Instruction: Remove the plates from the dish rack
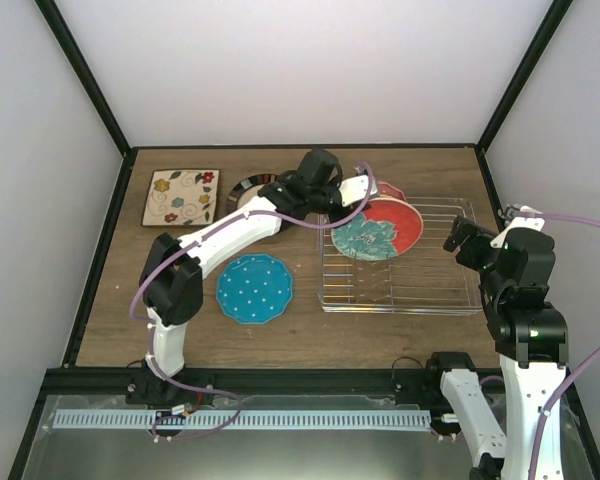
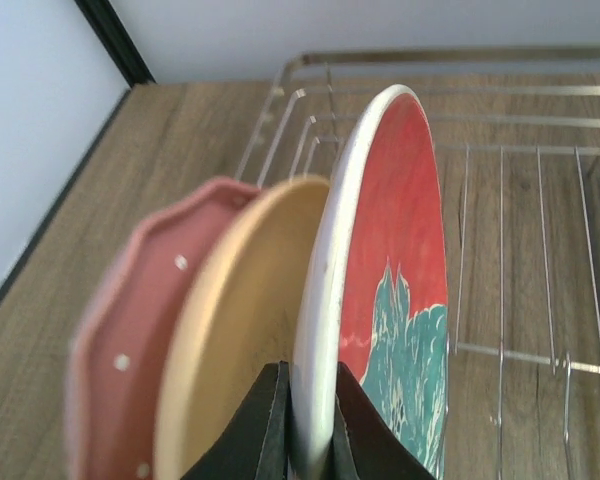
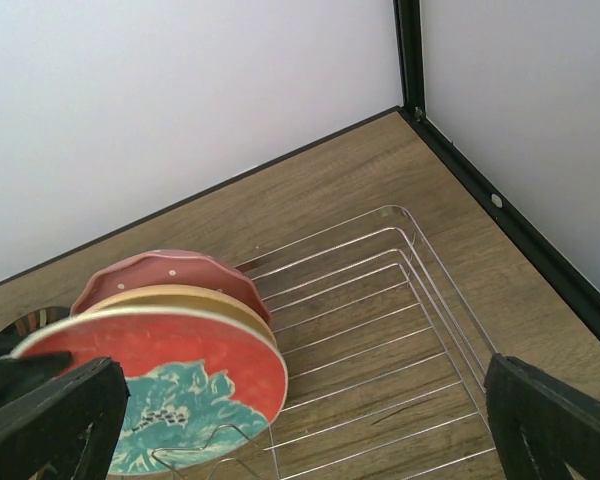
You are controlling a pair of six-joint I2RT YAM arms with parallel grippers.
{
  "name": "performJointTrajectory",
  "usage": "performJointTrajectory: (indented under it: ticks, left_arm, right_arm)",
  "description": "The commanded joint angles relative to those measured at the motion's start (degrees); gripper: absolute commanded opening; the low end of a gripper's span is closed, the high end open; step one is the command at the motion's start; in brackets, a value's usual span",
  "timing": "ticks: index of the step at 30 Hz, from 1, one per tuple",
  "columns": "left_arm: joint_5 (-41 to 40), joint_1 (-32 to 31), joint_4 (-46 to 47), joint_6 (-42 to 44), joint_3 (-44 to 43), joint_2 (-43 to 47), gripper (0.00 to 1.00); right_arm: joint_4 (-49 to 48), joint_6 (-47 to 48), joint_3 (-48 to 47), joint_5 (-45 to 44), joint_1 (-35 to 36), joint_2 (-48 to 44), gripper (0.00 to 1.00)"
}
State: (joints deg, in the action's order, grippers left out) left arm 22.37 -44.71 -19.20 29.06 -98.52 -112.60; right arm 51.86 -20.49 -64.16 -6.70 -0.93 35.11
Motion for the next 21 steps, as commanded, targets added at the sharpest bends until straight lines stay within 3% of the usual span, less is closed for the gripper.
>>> performJointTrajectory:
  ticks: [1, 7, 11, 17, 21]
  left_arm:
    - [2.6, -0.1, 9.5, -7.3, -7.9, 8.8, 0.04]
    - [2.2, 2.0, 11.8, -13.0, -12.1, 13.7, 0.04]
    - [2.0, 7.7, 16.3, -23.8, -12.8, 17.3, 0.04]
    - [1.3, 26.2, 16.8, -45.2, -12.6, 18.3, 0.04]
    - [4.2, 39.9, 19.1, -59.5, -4.5, 18.6, 0.04]
  right_arm:
    - [-0.5, -0.7, -1.8, -0.5, 0.4, -0.7, 1.00]
    - [-1.3, -1.2, -0.8, -0.5, 0.4, -1.4, 1.00]
    - [-2.7, -1.6, 0.4, 0.7, 0.4, -1.4, 1.00]
    - [-5.8, -1.8, 2.0, 2.9, 0.4, 0.0, 1.00]
    - [-8.0, -1.5, 2.7, 4.7, 0.4, 1.8, 1.00]
